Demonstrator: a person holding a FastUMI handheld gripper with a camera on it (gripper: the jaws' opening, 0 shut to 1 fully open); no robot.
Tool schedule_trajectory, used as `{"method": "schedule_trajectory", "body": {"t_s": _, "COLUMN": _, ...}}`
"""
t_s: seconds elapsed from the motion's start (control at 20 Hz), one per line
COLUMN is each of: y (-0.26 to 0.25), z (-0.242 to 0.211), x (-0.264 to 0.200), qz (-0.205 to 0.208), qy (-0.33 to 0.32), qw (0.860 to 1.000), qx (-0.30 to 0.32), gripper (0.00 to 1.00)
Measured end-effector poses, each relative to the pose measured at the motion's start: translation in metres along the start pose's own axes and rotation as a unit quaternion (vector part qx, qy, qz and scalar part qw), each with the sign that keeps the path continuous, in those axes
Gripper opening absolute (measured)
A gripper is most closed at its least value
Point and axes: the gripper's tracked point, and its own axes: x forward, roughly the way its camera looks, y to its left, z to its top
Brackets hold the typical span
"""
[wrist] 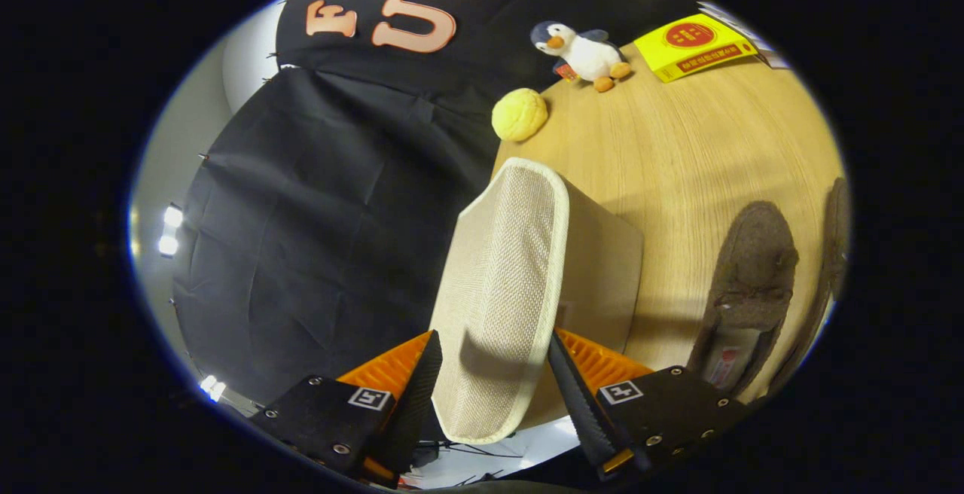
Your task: Open the storage box then place both shoes into the box .Put the left shoe in first, then the right shoe, with the right side of both shoes facing outward in a uniform manner.
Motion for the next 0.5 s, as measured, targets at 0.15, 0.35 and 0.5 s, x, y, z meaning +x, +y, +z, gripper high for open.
{"method": "schedule_trajectory", "body": {"t_s": 0.15, "y": 0.033, "z": 0.006, "x": -0.004, "qz": 0.026, "qy": 0.0, "qw": 1.0, "qx": -0.017, "gripper": 0.73}}
{"method": "schedule_trajectory", "body": {"t_s": 0.35, "y": 0.072, "z": 0.013, "x": -0.003, "qz": 0.054, "qy": 0.0, "qw": 0.998, "qx": -0.044, "gripper": 0.57}}
{"method": "schedule_trajectory", "body": {"t_s": 0.5, "y": 0.11, "z": 0.019, "x": 0.006, "qz": 0.077, "qy": -0.007, "qw": 0.995, "qx": -0.055, "gripper": 0.42}}
